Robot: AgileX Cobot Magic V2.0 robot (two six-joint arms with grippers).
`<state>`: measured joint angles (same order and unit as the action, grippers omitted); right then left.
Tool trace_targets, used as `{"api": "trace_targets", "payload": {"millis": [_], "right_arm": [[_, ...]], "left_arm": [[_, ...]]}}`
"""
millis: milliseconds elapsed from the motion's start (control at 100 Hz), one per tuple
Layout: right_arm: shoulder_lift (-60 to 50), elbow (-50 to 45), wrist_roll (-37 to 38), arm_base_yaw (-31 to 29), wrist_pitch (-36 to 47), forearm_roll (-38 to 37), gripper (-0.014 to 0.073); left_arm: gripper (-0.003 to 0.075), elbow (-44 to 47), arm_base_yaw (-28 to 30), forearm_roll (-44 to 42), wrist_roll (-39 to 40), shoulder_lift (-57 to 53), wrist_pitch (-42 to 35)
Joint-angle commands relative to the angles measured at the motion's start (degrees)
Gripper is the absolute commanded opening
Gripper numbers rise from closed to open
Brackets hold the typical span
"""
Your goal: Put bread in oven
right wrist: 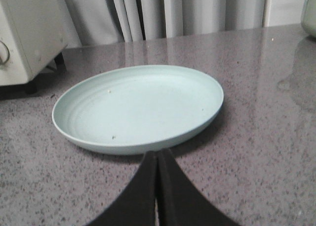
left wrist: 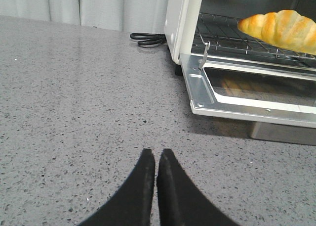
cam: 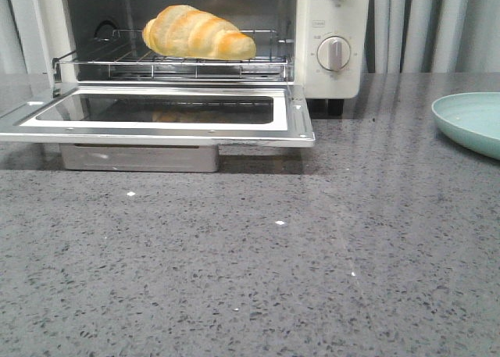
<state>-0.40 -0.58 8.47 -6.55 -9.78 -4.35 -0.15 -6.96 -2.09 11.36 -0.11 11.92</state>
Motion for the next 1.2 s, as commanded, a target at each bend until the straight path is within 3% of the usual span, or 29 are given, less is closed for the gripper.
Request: {"api": "trace_targets", "payload": {"millis": [0, 370, 610, 1190], "right_arm": [[-0.14, 0.03, -0.45, 0.28, 4.95, 0.05, -0.0075], [-0.94, -1.47, -0.77, 2.93, -0.02, 0.15, -0.0075], [-0.94, -1.47, -2.65, 2.93, -7.48, 0.15, -0.0075], [-0.94, -1.47, -5.88, 2.98, -8.4, 0.15, -0.0075]], "left_arm": [[-0.0021, -1.0, 0.04, 0.06, 0.37, -1.55, -4.66], [-0.0021, -1.0, 0.04, 0.06, 0.37, -1.55, -4.66], [-0.0021, -1.0, 0.04, 0.06, 0.37, -1.55, -4.66], [-0.0021, -1.0, 0.04, 0.06, 0.37, -1.55, -4.66]]}}
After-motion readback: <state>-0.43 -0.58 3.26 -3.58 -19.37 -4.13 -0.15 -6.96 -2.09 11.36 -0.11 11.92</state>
